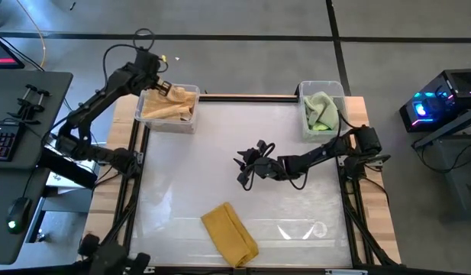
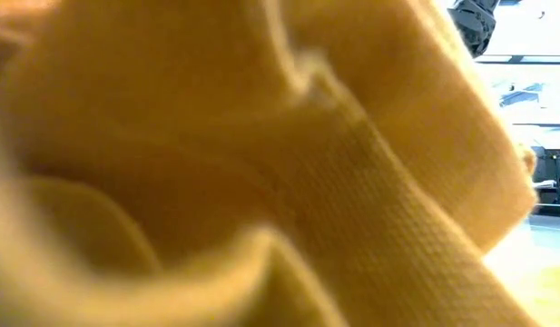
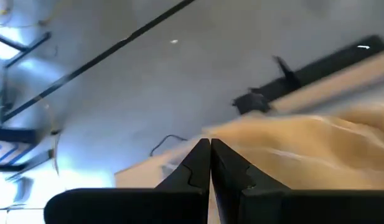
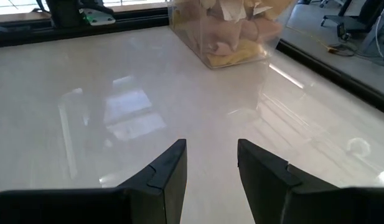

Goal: Sort towels by color in basket
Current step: Put the light yellow microfiber cloth into the left transparent bin

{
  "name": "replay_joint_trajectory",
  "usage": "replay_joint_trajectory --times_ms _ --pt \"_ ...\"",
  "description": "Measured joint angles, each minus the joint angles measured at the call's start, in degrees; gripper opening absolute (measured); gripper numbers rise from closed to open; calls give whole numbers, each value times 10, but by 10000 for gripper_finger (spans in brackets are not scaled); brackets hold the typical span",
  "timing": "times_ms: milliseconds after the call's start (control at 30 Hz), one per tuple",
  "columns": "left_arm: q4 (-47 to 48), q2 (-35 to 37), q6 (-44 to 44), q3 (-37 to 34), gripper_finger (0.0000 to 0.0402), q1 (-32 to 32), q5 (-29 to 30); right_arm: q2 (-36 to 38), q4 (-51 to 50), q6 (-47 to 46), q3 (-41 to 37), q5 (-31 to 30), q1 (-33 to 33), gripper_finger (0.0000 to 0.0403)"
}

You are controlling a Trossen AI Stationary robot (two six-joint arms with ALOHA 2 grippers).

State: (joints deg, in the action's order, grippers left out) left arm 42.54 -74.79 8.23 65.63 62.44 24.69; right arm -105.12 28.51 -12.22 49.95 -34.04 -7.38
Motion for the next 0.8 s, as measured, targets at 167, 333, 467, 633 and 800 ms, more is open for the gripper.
replay_joint_trajectory --times_ms 167,333,467,633,800 --pt "-57 -25 19 0 0 26 -9 -2 1 -32 0 2 0 137" --pt "-24 -30 19 0 0 29 -71 -2 11 -23 0 2 -2 137" --pt "31 -30 18 0 0 29 -133 -1 23 -13 0 2 -2 137" --pt "46 -30 19 -14 0 28 -176 -1 23 -13 0 2 -2 137" --pt "-1 -31 39 -49 0 25 -153 -1 22 -13 0 2 -2 137"
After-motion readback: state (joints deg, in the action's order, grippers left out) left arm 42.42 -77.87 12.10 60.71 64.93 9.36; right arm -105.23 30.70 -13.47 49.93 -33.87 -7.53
